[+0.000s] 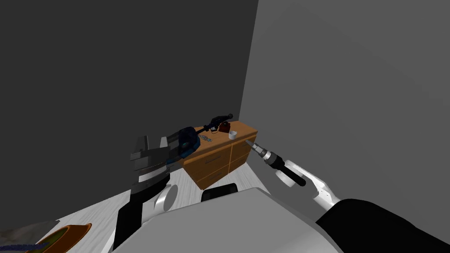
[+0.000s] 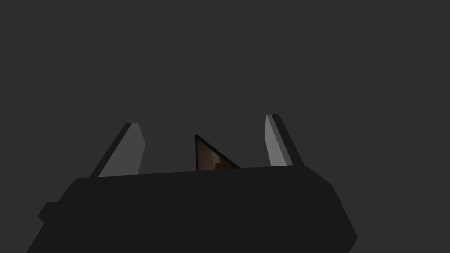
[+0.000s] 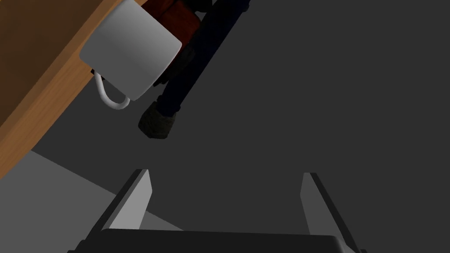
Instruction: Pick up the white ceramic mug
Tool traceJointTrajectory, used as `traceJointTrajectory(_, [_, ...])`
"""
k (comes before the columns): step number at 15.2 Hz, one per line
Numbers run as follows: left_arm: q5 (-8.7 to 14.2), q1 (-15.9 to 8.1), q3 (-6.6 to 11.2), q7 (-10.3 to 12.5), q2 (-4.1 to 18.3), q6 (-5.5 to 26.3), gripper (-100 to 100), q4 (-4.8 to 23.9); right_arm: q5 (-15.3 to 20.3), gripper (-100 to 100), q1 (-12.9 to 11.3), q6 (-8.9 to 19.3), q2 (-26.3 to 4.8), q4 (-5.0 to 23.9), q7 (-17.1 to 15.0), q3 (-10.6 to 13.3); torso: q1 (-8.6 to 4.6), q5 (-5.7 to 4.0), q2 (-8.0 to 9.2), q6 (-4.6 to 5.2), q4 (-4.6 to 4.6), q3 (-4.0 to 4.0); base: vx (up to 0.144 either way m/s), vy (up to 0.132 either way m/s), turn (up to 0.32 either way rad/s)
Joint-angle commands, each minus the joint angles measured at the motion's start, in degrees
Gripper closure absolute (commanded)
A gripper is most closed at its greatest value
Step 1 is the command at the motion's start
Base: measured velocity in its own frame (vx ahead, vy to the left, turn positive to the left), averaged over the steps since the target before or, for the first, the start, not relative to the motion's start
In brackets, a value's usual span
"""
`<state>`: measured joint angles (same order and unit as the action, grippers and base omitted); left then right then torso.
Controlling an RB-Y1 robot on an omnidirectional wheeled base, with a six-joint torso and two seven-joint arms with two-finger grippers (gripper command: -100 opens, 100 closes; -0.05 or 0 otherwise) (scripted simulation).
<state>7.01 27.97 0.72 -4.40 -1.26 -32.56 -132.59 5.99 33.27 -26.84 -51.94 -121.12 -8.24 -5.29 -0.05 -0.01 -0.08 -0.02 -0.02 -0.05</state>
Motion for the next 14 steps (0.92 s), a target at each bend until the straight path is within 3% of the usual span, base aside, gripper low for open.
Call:
traceJointTrajectory(1, [0.0, 0.0, 0.0, 0.0, 0.0, 0.0, 0, 0.0, 0.1, -100, 0.1, -0.1, -2.9, 0.2, -0.7, -0.3, 0.0, 0.0, 0.0, 0.0, 0.0, 0.0, 0.011, -0.011, 0.038])
traceJointTrajectory(3, [0.0, 0.0, 0.0, 0.0, 0.0, 0.0, 0, 0.0, 0.4, -100, 0.4, -0.7, -5.4, 1.4, -2.5, -1.1, 0.01, 0.0, 0.02, 0.02, 0.0, 0.01, 0.011, -0.009, 0.028])
traceJointTrajectory(7, [0.0, 0.0, 0.0, 0.0, 0.0, 0.0, 0, 0.0, 0.4, -100, 0.4, -0.7, -9.3, 1.4, -2.5, -1.1, 0.01, 0.0, 0.0, 0.02, 0.0, 0.0, 0.01, -0.009, 0.032])
traceJointTrajectory(8, [0.0, 0.0, 0.0, 0.0, 0.0, 0.0, 0, 0.0, 0.7, -100, 0.8, -1.3, -11.4, 2.6, -4.3, -1.9, 0.03, 0.0, 0.02, 0.02, 0.01, 0.01, 0.009, -0.005, 0.069])
traceJointTrajectory(14, [0.0, 0.0, 0.0, 0.0, 0.0, 0.0, 0, 0.0, 1.1, -100, 1.1, -1.9, -18.9, 3.9, -6.1, -2.7, 0.01, 0.0, -0.02, 0.0, 0.0, -0.01, 0.013, -0.011, 0.055])
